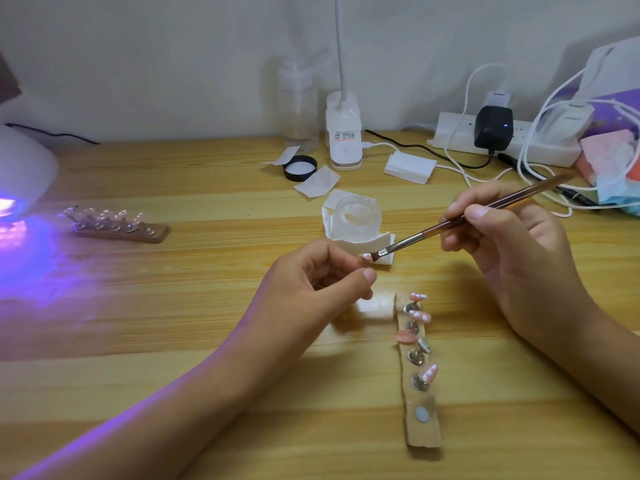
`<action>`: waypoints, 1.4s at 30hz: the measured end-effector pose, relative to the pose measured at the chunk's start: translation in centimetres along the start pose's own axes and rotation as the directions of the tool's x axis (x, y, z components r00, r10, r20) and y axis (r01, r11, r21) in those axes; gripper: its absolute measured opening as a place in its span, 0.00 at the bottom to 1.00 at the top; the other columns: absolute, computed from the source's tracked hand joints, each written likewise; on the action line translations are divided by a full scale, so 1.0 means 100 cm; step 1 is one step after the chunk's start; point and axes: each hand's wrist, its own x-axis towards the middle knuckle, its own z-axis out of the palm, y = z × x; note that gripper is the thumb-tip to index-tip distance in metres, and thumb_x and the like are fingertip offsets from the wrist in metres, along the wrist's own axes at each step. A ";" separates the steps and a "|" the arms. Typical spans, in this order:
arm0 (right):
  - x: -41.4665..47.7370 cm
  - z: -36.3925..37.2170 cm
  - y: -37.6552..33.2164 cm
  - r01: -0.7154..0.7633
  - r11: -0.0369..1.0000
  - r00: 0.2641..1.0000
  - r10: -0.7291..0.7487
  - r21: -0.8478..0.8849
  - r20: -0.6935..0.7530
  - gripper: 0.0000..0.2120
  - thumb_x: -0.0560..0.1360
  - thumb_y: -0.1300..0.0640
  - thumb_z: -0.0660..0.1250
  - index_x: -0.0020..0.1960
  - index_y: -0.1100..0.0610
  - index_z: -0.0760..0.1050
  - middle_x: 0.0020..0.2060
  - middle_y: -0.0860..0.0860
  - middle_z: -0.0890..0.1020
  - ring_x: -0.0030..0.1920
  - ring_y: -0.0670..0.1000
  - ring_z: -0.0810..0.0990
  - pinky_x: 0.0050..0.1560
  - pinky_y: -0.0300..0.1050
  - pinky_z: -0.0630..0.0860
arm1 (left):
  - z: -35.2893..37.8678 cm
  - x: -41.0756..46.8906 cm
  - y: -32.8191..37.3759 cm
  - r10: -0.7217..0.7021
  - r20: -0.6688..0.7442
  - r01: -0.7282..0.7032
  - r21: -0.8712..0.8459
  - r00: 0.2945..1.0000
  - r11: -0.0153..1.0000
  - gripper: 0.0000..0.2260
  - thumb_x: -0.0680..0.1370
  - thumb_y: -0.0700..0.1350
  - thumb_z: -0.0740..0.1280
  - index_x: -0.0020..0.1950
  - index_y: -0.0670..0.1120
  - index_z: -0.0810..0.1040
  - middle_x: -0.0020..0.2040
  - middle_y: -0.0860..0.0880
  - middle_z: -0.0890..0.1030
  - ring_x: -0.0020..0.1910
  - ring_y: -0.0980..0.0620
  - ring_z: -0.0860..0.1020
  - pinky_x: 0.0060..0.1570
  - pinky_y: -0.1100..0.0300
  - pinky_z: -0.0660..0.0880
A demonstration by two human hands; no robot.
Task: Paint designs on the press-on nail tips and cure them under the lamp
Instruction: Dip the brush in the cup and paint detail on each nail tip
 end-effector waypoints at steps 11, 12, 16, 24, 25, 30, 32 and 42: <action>0.003 -0.003 0.003 -0.035 0.999 0.993 0.037 0.021 -0.113 0.07 0.73 0.55 0.66 0.41 0.50 0.82 0.35 0.47 0.81 0.35 0.46 0.79 0.40 0.36 0.76 | 0.000 0.001 -0.002 0.027 0.022 -0.026 -0.023 0.999 0.999 0.03 0.72 0.46 0.71 0.40 0.55 0.81 0.38 0.51 0.84 0.36 0.59 0.78 0.35 0.63 0.77; 0.003 -0.003 0.003 -0.035 0.999 0.993 0.039 0.041 -0.115 0.07 0.74 0.56 0.66 0.41 0.50 0.83 0.35 0.47 0.81 0.35 0.46 0.79 0.40 0.35 0.76 | 0.000 0.000 -0.002 0.032 0.028 -0.032 -0.022 0.999 0.999 0.03 0.72 0.46 0.70 0.40 0.55 0.81 0.39 0.51 0.84 0.36 0.59 0.78 0.35 0.63 0.77; 0.004 -0.002 0.002 -0.032 0.995 0.996 0.039 0.098 -0.078 0.13 0.77 0.60 0.62 0.40 0.51 0.83 0.34 0.47 0.81 0.35 0.45 0.79 0.40 0.35 0.76 | 0.000 0.000 -0.001 0.042 0.043 -0.041 -0.015 0.998 0.999 0.02 0.73 0.46 0.71 0.41 0.54 0.81 0.40 0.51 0.84 0.37 0.59 0.78 0.36 0.61 0.78; 0.003 0.001 0.002 -0.031 0.996 0.999 0.033 0.089 -0.026 0.14 0.76 0.61 0.60 0.39 0.50 0.81 0.35 0.47 0.80 0.34 0.45 0.77 0.39 0.35 0.75 | 0.000 0.000 -0.003 0.040 0.025 -0.040 0.010 0.999 0.999 0.02 0.72 0.48 0.70 0.41 0.56 0.81 0.41 0.51 0.84 0.39 0.59 0.78 0.38 0.63 0.77; 0.003 0.000 0.002 -0.038 0.995 0.999 0.041 0.093 -0.029 0.15 0.76 0.62 0.59 0.37 0.50 0.81 0.34 0.47 0.79 0.33 0.45 0.76 0.38 0.35 0.75 | 0.000 0.000 -0.003 0.040 0.022 -0.041 0.012 0.999 0.999 0.02 0.72 0.48 0.70 0.41 0.56 0.82 0.41 0.52 0.84 0.40 0.58 0.78 0.39 0.61 0.77; 0.004 0.000 0.004 -0.063 0.992 0.998 0.064 0.110 0.000 0.17 0.74 0.62 0.57 0.34 0.51 0.79 0.32 0.48 0.77 0.31 0.46 0.73 0.35 0.35 0.72 | -0.001 0.001 -0.003 0.043 0.017 -0.043 -0.004 0.999 0.999 0.04 0.74 0.48 0.69 0.43 0.57 0.82 0.41 0.54 0.83 0.43 0.57 0.80 0.40 0.62 0.78; 0.005 -0.002 0.004 -0.059 0.985 0.998 0.061 0.165 -0.011 0.16 0.74 0.62 0.57 0.35 0.51 0.80 0.34 0.48 0.78 0.32 0.46 0.74 0.36 0.35 0.73 | -0.001 0.001 -0.002 0.034 0.021 -0.034 -0.014 0.999 0.999 0.04 0.74 0.48 0.69 0.43 0.57 0.82 0.42 0.53 0.83 0.43 0.56 0.81 0.39 0.62 0.78; 0.005 -0.005 0.005 -0.059 0.981 0.998 0.060 0.183 0.001 0.15 0.74 0.62 0.57 0.38 0.52 0.80 0.35 0.49 0.78 0.36 0.46 0.77 0.41 0.36 0.76 | 0.000 0.000 -0.001 0.042 0.036 -0.042 -0.015 0.998 0.999 0.04 0.76 0.45 0.72 0.44 0.55 0.84 0.39 0.49 0.81 0.35 0.59 0.75 0.35 0.71 0.73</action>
